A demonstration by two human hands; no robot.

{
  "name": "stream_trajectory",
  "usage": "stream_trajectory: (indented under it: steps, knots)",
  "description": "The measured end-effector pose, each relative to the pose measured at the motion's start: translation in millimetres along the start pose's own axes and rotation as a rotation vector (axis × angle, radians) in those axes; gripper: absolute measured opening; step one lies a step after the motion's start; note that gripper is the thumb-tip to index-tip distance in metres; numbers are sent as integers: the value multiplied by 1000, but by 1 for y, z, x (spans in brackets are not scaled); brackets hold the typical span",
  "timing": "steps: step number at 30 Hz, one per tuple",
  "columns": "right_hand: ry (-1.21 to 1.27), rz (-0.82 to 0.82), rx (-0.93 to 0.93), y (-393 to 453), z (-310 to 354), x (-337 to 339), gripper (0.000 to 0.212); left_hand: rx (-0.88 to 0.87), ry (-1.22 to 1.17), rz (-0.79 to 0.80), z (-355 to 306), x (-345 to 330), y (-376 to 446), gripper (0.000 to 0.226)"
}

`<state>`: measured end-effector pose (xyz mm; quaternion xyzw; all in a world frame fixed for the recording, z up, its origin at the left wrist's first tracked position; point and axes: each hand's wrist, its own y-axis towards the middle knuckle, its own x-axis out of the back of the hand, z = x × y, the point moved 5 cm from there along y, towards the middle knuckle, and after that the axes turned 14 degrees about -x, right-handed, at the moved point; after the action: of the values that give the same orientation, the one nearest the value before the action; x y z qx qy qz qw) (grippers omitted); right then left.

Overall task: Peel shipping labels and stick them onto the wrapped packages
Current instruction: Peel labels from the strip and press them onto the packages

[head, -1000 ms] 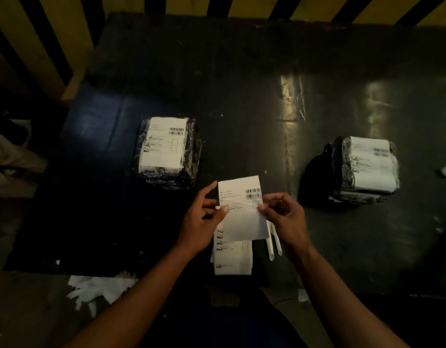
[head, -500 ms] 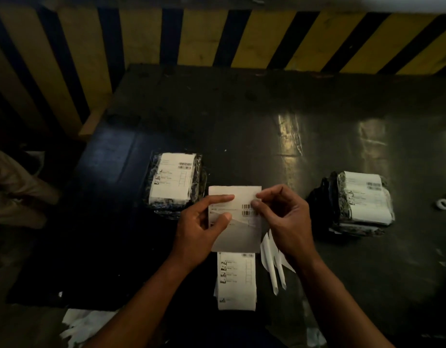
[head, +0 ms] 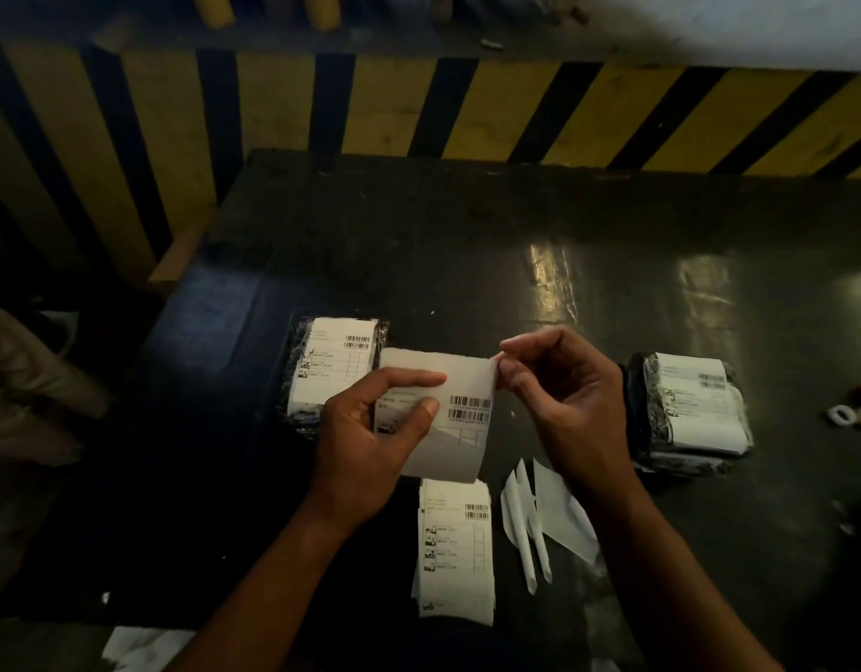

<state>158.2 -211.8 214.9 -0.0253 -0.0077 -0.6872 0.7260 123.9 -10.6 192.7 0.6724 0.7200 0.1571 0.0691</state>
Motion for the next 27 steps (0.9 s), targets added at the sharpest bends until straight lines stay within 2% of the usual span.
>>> stream_trajectory:
  steps: [10,16,27]
  knots:
    - [26,37,-37,1,-2,0,12,-3,9,22,-4,0,0,23]
    - [160,97,-118,0,-4,1,14,52,-69,35,2,0,4,22]
    - [252,150,-202,1,-4,0,16,172,-126,54,11,0,6,22]
